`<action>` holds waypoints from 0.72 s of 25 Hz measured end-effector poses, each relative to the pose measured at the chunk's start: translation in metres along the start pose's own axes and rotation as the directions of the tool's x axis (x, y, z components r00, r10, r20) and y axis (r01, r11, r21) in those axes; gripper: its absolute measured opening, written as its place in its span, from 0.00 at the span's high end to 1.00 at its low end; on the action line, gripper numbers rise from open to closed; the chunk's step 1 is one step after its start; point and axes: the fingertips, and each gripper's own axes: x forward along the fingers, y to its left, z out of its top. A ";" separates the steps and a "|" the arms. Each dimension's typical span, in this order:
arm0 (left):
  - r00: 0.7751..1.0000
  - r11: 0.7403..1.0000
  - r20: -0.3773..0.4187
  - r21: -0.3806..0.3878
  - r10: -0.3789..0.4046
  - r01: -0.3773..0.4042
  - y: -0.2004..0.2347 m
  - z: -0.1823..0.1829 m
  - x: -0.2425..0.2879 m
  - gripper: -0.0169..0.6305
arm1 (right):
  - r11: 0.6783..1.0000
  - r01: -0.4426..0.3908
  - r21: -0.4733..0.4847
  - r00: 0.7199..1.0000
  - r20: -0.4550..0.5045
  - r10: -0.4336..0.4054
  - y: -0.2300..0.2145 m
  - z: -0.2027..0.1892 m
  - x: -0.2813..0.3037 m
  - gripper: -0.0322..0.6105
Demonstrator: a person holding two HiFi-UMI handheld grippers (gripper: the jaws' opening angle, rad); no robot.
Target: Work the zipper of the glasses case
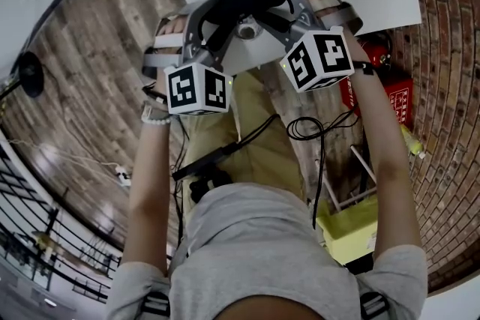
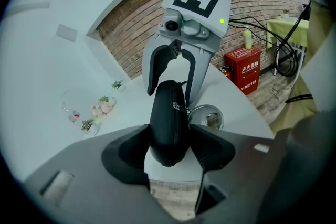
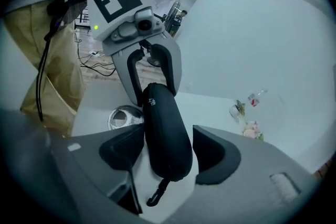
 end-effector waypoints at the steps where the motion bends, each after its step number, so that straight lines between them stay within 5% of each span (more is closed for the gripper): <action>1: 1.000 1.000 0.001 -0.001 0.000 0.000 0.001 0.000 -0.001 0.58 | 1.000 -0.016 -0.002 1.000 0.002 0.016 0.000 0.000 0.002 0.50; 8: 1.000 1.000 -0.016 -0.007 0.021 -0.021 0.001 -0.002 0.000 0.58 | 0.998 -0.060 -0.007 0.998 0.009 0.060 0.001 0.001 0.010 0.51; 18: 0.997 0.967 0.025 -0.245 0.073 -0.064 0.020 0.015 -0.033 0.64 | 0.999 -0.035 0.042 0.999 0.020 0.034 -0.002 0.002 0.011 0.51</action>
